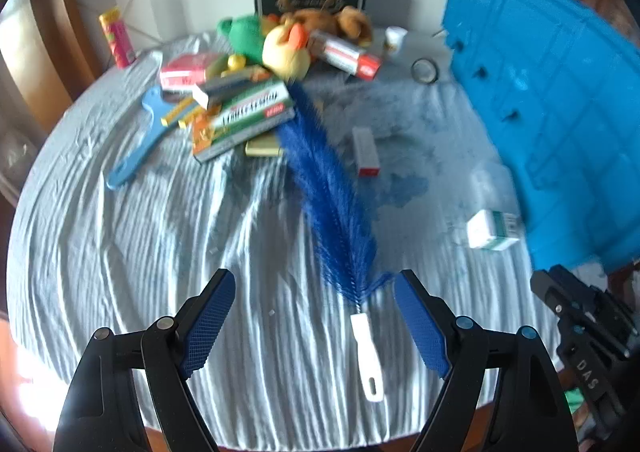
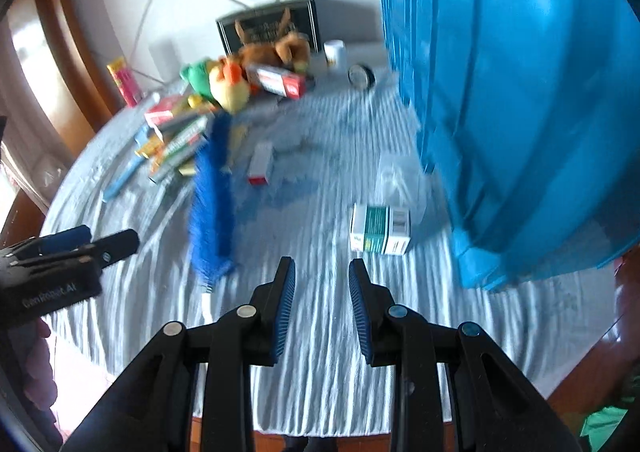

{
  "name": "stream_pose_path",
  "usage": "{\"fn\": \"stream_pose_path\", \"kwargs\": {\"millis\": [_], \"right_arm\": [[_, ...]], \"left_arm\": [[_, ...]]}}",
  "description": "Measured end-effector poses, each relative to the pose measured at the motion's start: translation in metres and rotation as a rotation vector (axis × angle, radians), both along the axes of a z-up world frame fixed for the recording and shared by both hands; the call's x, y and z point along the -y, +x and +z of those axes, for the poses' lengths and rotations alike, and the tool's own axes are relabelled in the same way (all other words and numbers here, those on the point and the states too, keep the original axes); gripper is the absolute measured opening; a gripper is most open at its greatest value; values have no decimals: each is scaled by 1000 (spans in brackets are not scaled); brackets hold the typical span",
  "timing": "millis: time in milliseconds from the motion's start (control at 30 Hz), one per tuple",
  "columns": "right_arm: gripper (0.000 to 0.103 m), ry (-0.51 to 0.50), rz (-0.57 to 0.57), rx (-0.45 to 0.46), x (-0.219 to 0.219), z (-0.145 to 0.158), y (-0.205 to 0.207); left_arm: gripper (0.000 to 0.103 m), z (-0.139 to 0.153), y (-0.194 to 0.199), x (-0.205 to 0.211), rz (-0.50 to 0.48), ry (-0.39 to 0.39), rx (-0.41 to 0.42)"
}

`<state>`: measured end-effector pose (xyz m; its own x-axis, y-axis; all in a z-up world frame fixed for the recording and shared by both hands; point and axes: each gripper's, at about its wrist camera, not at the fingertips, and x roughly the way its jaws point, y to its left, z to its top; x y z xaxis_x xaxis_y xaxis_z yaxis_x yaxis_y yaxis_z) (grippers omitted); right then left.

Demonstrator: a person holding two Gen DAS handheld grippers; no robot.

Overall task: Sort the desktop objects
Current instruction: 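Swing both grippers back over the table toward the remaining medicine boxes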

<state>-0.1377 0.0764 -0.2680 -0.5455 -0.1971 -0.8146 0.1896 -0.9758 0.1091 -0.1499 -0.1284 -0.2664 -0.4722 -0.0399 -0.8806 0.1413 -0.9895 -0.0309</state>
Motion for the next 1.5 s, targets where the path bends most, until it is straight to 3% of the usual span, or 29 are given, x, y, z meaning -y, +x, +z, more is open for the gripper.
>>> {"fn": "stream_pose_path", "kwargs": {"millis": [100, 533, 900, 1000, 1067, 1100, 1200, 1333, 1400, 1500], "right_arm": [[27, 10, -17, 22, -3, -23, -13], [27, 47, -140, -4, -12, -73, -43], [28, 105, -234, -47, 4, -88, -69], [28, 166, -253, -59, 9, -93, -77], [28, 185, -263, -68, 11, -93, -79], [28, 191, -269, -67, 12, -93, -81], [28, 212, -278, -74, 16, -89, -84], [28, 112, -218, -52, 22, -82, -80], [28, 142, -230, -59, 26, -77, -79], [28, 250, -274, -59, 27, -75, -86]], "left_arm": [[82, -14, -13, -4, 7, -7, 30], [82, -68, -73, -18, -16, -23, 98], [81, -98, -115, -4, -47, -24, 120], [63, -99, -117, 3, -53, -7, 117], [40, -99, -117, 9, -59, 5, 117], [35, -98, -116, 12, -66, 13, 119], [34, -94, -111, 23, -72, 0, 110], [34, -86, -109, 49, -27, -100, 97], [34, -82, -109, 64, 5, -140, 98], [37, -71, -108, 82, 6, -58, 107]]}}
